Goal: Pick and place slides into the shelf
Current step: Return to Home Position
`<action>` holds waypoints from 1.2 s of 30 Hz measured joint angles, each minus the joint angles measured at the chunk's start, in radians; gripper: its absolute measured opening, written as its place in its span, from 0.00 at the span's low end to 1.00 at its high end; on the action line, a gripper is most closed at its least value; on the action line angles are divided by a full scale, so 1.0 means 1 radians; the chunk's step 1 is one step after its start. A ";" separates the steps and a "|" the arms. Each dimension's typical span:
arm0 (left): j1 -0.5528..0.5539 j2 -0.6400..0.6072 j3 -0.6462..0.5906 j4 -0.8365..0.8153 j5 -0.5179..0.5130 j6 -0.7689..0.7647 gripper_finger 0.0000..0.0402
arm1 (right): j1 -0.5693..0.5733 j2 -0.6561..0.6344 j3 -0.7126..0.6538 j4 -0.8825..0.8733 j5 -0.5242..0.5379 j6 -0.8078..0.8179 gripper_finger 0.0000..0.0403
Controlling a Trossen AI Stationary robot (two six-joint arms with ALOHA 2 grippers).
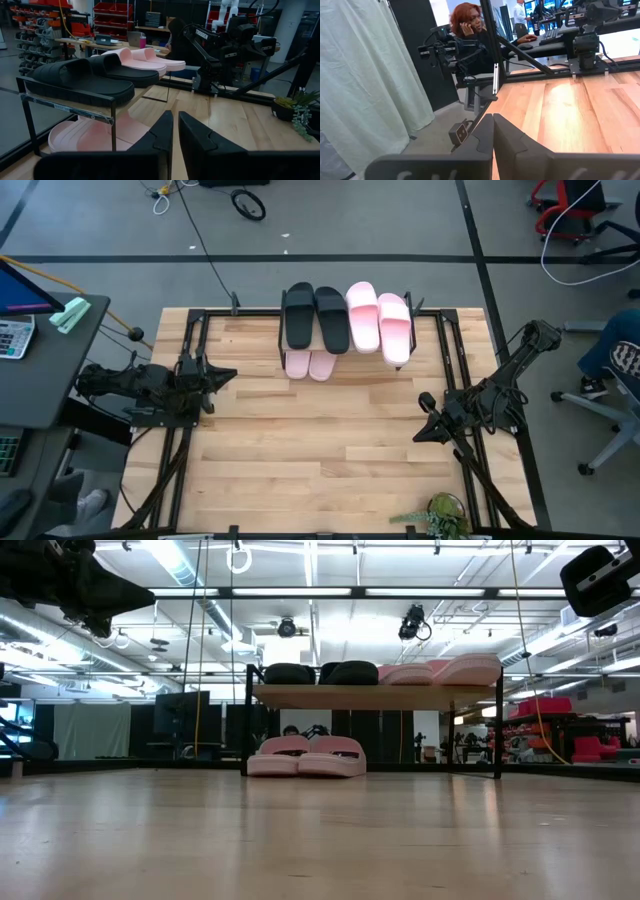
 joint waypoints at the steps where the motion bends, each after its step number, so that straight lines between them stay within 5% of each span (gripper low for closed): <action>1: 0.000 0.000 0.000 0.000 0.000 0.000 0.08 | 0.000 0.000 0.000 0.000 0.000 0.000 0.02; 36: 0.000 0.000 0.000 0.000 0.000 0.000 0.09 | 0.000 0.000 0.000 0.000 0.000 0.000 0.02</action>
